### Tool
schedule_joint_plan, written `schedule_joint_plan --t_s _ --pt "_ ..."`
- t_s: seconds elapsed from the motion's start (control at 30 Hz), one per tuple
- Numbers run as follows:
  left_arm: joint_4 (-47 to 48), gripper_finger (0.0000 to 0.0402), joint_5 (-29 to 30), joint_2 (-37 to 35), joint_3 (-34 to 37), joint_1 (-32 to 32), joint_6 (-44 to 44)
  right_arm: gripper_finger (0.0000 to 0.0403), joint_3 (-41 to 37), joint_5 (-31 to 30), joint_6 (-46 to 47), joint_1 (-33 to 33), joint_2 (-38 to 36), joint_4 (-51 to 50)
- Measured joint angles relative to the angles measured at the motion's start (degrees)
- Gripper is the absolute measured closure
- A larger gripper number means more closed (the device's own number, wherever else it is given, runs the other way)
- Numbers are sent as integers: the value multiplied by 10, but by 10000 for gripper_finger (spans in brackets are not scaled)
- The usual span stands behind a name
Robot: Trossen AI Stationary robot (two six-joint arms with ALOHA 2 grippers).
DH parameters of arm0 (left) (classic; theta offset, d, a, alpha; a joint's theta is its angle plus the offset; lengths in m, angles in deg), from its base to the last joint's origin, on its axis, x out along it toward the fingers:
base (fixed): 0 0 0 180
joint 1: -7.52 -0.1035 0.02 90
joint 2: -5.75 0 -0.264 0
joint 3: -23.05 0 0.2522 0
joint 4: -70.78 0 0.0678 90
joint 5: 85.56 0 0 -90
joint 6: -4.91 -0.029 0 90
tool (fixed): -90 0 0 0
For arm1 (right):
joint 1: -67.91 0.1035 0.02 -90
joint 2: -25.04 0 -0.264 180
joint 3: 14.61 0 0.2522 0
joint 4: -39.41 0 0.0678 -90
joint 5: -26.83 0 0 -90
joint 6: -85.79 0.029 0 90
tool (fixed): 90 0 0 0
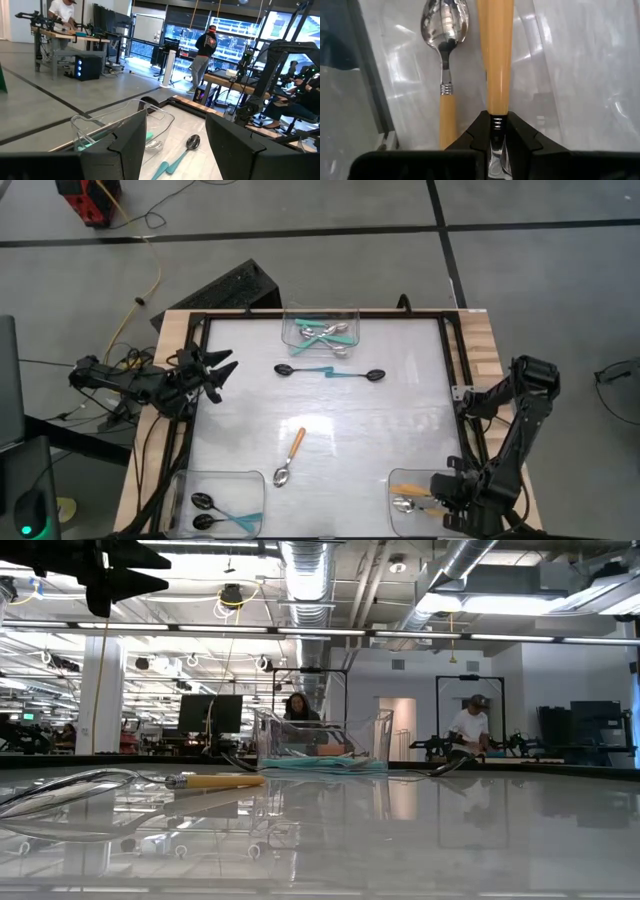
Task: Sort silverware by color (type)
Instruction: Put the right orange spoon into the bottom right transparent bin
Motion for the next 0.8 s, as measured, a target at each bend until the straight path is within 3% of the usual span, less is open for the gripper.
schedule_joint_plan --t_s 0.8 --pt "0 212 17 0 0 0 -1 334 2 -2 -21 -15 50 51"
